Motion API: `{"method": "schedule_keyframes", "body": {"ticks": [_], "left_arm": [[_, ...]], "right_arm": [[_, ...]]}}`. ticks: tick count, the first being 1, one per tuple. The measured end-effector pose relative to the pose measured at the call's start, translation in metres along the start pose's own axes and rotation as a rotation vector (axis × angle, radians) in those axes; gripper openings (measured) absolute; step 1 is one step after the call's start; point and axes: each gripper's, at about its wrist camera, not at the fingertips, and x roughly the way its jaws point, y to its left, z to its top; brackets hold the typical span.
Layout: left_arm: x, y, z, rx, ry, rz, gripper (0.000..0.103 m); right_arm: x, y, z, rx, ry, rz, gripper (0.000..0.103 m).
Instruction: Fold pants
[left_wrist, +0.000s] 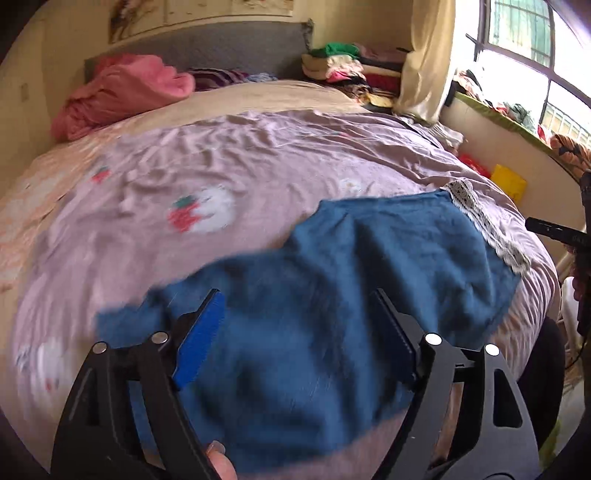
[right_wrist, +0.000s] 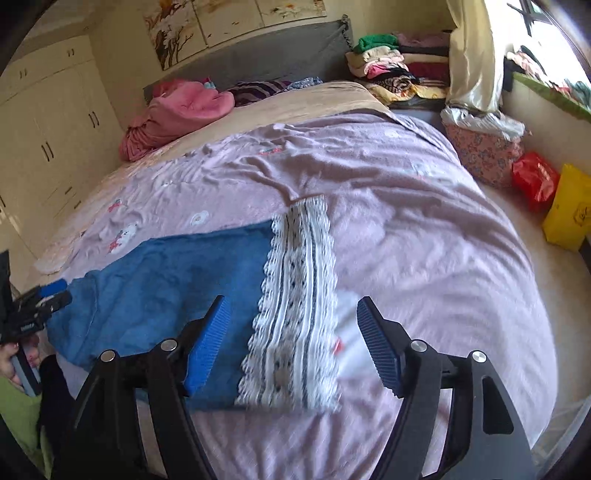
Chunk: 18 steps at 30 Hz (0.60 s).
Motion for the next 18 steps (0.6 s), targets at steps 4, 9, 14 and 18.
{"method": "schedule_keyframes", "body": {"ticks": [4, 9, 14, 18], "left_arm": [[-0.030, 0.020, -0.025, -0.041, -0.004, 0.068, 0.076], [-0.048, 0.050, -0.038, -0.117, 0.001, 0.143, 0.082], [-0.041, 0.077, -0.050, -0.281, 0.041, 0.091, 0.082], [-0.023, 0.094, -0.052, -0.424, 0.079, 0.032, 0.079]], "right_arm": [[-0.003, 0.007, -0.020, 0.038, 0.007, 0.015, 0.070], [-0.001, 0.007, -0.027, 0.063, 0.013, -0.001, 0.070], [0.001, 0.004, -0.029, 0.095, 0.043, -0.015, 0.070], [0.003, -0.004, -0.027, 0.116, 0.051, -0.018, 0.070]]}}
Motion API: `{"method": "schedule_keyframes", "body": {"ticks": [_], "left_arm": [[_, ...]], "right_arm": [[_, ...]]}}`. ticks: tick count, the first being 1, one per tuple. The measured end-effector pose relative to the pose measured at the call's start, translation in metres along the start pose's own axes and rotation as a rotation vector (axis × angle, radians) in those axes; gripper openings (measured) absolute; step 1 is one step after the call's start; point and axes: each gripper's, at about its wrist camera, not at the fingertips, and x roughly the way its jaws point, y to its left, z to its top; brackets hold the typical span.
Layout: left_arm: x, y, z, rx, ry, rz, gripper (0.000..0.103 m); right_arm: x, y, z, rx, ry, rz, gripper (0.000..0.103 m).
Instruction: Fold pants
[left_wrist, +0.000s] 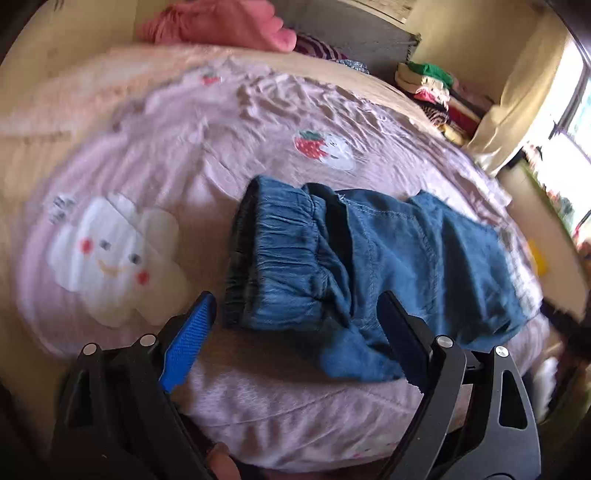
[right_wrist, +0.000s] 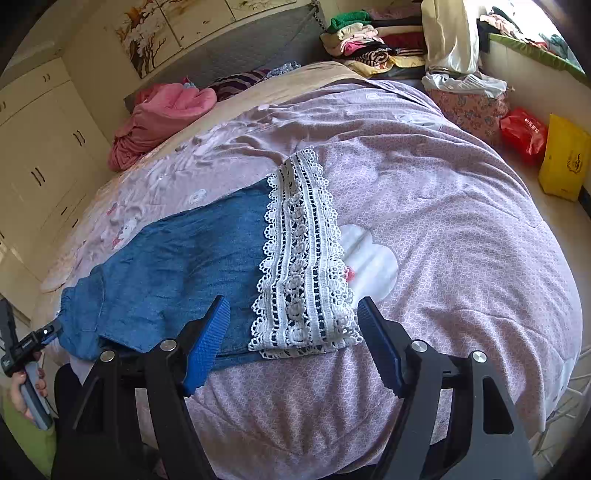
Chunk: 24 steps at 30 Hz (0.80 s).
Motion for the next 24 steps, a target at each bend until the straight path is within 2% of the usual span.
{"method": "schedule_keyframes", "body": {"ticks": [1, 3, 6, 9, 11, 14, 17, 19, 24], "left_arm": [[0.005, -0.001, 0.002, -0.005, 0.002, 0.013, 0.075], [0.011, -0.005, 0.004, 0.021, -0.008, 0.075, 0.034], [0.011, 0.003, 0.010, -0.006, 0.000, 0.053, 0.029], [-0.008, 0.005, 0.013, 0.047, -0.038, 0.069, 0.028], [-0.015, 0.008, 0.011, 0.081, -0.062, 0.118, 0.028], [0.004, 0.021, 0.005, 0.068, -0.022, 0.139, 0.030], [0.017, 0.021, 0.000, 0.098, -0.031, 0.163, 0.034], [0.019, 0.020, -0.001, 0.109, -0.030, 0.163, 0.037], [0.016, 0.031, 0.001, 0.060, -0.038, 0.174, 0.058]], "right_arm": [[0.002, -0.002, 0.001, 0.004, 0.007, 0.004, 0.070], [0.009, -0.006, 0.003, 0.015, 0.018, -0.013, 0.070], [0.017, -0.009, 0.007, 0.017, 0.040, -0.040, 0.070], [0.015, -0.009, 0.008, 0.015, 0.028, -0.050, 0.070], [0.011, -0.005, 0.007, -0.009, 0.010, -0.051, 0.070], [0.010, 0.003, 0.001, -0.035, 0.007, -0.060, 0.070], [0.004, 0.018, -0.003, -0.094, -0.027, -0.081, 0.070], [-0.002, 0.031, -0.005, -0.129, -0.047, -0.054, 0.070], [0.002, 0.072, -0.009, -0.252, -0.049, 0.020, 0.070]]}}
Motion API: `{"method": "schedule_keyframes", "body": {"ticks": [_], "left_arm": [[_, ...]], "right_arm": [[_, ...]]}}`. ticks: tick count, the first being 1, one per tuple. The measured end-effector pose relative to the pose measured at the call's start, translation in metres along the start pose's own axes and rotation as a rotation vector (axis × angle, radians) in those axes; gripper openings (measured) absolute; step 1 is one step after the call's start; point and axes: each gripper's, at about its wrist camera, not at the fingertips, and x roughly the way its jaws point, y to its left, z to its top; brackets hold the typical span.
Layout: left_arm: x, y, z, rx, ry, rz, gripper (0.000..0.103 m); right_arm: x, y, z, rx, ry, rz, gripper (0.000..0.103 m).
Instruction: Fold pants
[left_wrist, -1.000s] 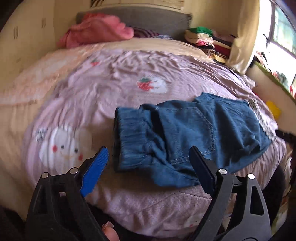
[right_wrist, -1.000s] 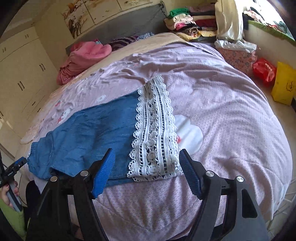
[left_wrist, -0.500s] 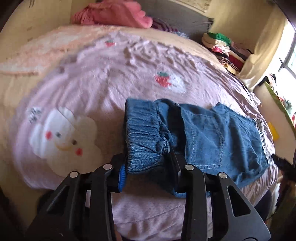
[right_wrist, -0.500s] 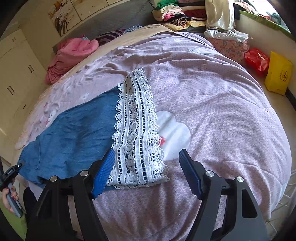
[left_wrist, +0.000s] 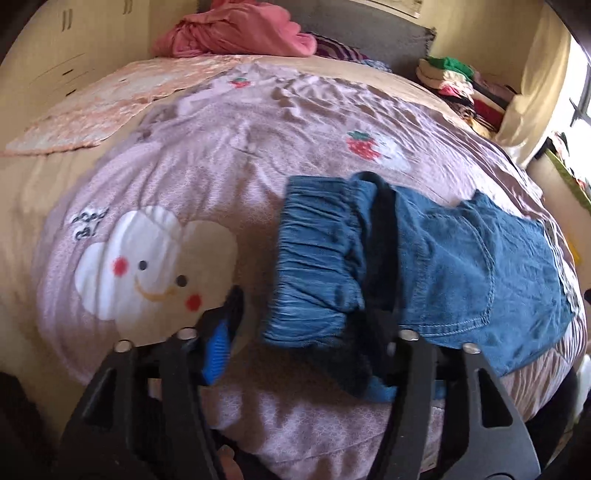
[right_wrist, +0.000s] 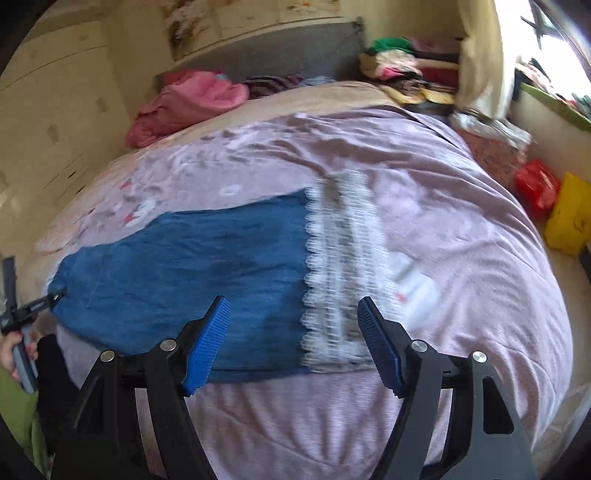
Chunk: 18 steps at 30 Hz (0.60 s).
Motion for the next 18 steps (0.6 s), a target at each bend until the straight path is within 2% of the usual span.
{"method": "schedule_keyframes", "body": {"ticks": [2, 4, 8, 12, 15, 16, 18], "left_arm": [[-0.003, 0.000, 0.000, 0.004, -0.004, 0.032, 0.066], [-0.010, 0.000, 0.000, -0.001, -0.011, 0.042, 0.067], [-0.036, 0.004, 0.003, -0.015, -0.034, 0.036, 0.071], [-0.071, -0.005, 0.013, 0.006, -0.113, 0.103, 0.071], [-0.085, -0.033, 0.025, 0.044, -0.159, 0.011, 0.071], [-0.082, -0.049, 0.028, 0.073, -0.158, -0.042, 0.071], [-0.070, -0.080, 0.032, 0.134, -0.135, -0.101, 0.071]], "right_arm": [[0.013, 0.017, 0.002, -0.062, 0.027, 0.009, 0.070], [0.028, 0.022, 0.001, -0.090, 0.062, -0.007, 0.070], [0.051, 0.001, -0.008, -0.038, 0.167, -0.096, 0.070], [0.045, -0.010, -0.016, -0.017, 0.147, -0.081, 0.070], [0.046, -0.013, -0.019, -0.011, 0.143, -0.076, 0.071], [0.046, -0.012, -0.019, -0.011, 0.141, -0.078, 0.071], [0.041, -0.009, -0.018, -0.007, 0.131, -0.076, 0.070]]}}
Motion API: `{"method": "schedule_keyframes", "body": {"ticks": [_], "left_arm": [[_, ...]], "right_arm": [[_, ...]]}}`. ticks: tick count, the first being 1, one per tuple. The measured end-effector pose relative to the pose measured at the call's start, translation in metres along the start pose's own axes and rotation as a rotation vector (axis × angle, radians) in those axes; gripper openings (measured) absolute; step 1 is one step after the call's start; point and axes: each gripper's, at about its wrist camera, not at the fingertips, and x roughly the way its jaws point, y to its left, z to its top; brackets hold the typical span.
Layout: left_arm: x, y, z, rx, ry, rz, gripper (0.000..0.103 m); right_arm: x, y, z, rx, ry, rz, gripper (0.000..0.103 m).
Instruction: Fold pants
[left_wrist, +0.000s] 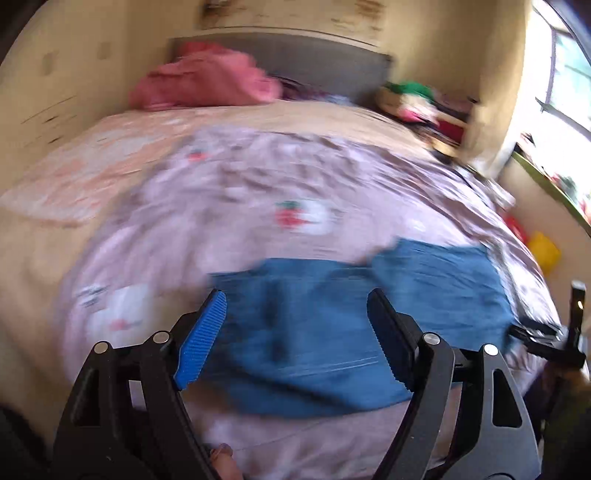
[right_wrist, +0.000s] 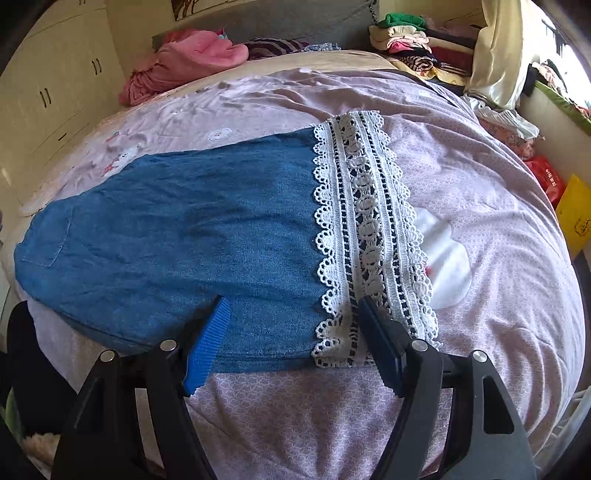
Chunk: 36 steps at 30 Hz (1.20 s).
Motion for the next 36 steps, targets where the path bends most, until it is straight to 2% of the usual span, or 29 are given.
{"method": "schedule_keyframes", "body": {"ticks": [2, 3, 5, 9, 12, 15, 17, 19, 21, 28, 34, 36], "left_arm": [[0.023, -0.036, 0.004, 0.063, 0.031, -0.081, 0.071], [0.030, -0.049, 0.003, 0.089, 0.041, -0.095, 0.071], [0.050, -0.080, 0.003, 0.160, 0.069, -0.115, 0.071], [0.075, -0.116, -0.002, 0.235, 0.110, -0.157, 0.071], [0.095, -0.134, -0.012, 0.294, 0.140, -0.141, 0.071], [0.116, -0.133, -0.021, 0.313, 0.190, -0.085, 0.073], [0.127, -0.126, -0.027, 0.311, 0.211, -0.050, 0.073], [0.133, -0.115, -0.031, 0.285, 0.227, -0.067, 0.073], [0.134, -0.108, -0.032, 0.265, 0.230, -0.091, 0.073], [0.137, -0.111, -0.031, 0.250, 0.228, -0.086, 0.077], [0.117, -0.122, -0.012, 0.236, 0.212, -0.132, 0.078], [0.108, -0.129, -0.005, 0.243, 0.189, -0.143, 0.082]], "right_arm": [[-0.015, -0.003, 0.001, 0.031, -0.035, 0.017, 0.070], [-0.022, -0.006, -0.001, 0.038, -0.047, 0.017, 0.070], [-0.038, -0.009, -0.002, 0.047, -0.080, 0.009, 0.071], [-0.054, -0.010, 0.002, 0.044, -0.117, 0.017, 0.070], [-0.051, -0.002, 0.009, 0.021, -0.120, 0.033, 0.070], [-0.037, 0.003, 0.013, 0.005, -0.096, 0.050, 0.070], [-0.023, 0.001, 0.012, 0.011, -0.063, 0.018, 0.070], [-0.007, -0.009, 0.007, 0.049, -0.013, -0.010, 0.070], [0.000, -0.017, 0.001, 0.077, 0.002, 0.003, 0.071], [0.000, -0.016, -0.004, 0.072, -0.014, 0.008, 0.071], [-0.032, -0.018, -0.002, 0.094, -0.082, 0.028, 0.076], [-0.041, -0.019, -0.001, 0.095, -0.099, 0.023, 0.077]]}}
